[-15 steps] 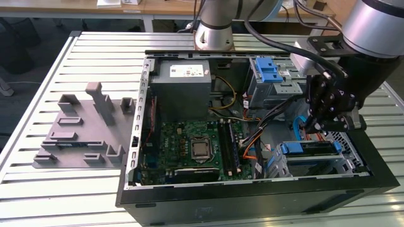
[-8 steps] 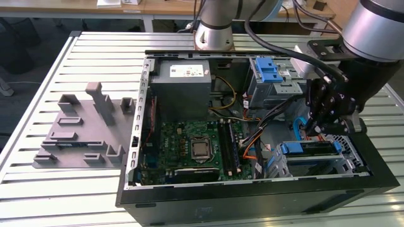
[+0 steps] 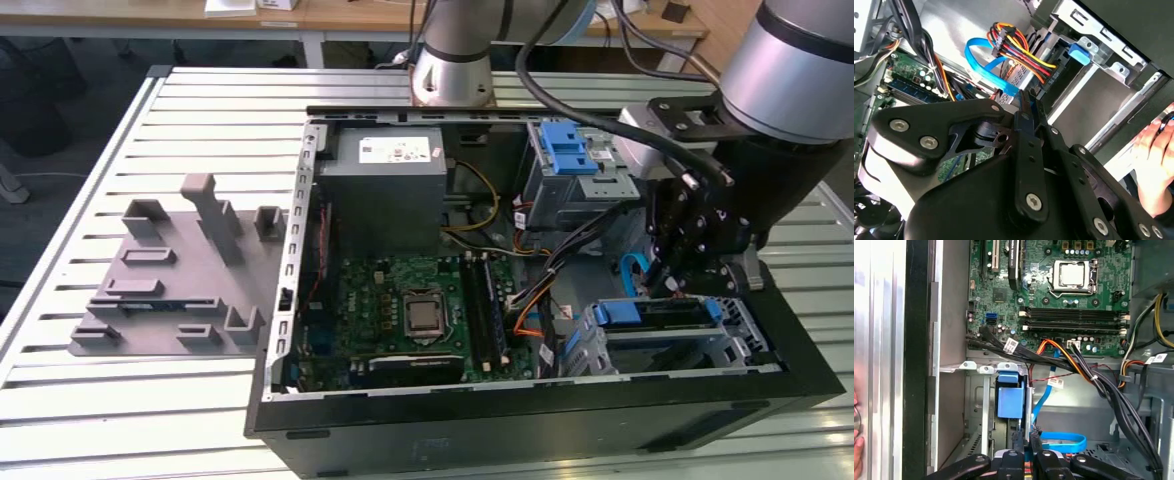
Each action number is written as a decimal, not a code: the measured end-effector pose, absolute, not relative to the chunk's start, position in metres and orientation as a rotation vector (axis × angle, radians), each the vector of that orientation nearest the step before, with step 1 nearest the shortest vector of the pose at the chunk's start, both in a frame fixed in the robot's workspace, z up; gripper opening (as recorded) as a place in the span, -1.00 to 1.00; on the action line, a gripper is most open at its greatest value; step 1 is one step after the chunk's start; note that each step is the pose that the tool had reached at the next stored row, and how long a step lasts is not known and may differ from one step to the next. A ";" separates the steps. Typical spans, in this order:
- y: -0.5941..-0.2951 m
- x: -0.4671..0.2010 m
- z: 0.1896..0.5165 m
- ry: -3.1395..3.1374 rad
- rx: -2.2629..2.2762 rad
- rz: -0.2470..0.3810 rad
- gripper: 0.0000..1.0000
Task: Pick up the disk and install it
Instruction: 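Insert the second disk wire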
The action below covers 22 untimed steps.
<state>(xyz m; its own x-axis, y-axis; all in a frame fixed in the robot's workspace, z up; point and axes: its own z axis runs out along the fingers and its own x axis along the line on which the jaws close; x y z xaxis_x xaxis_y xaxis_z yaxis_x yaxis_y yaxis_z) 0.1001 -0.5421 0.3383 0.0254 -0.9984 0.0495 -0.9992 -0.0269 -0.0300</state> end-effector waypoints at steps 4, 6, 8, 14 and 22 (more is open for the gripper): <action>-0.544 0.100 0.336 -2.182 2.240 0.088 -0.67; -0.544 0.101 0.336 -2.182 2.240 0.088 -0.67; -0.545 0.101 0.335 -2.182 2.240 0.088 -0.67; -0.547 0.102 0.335 -2.182 2.240 0.088 -0.67; -0.547 0.103 0.334 -2.183 2.240 0.088 -0.67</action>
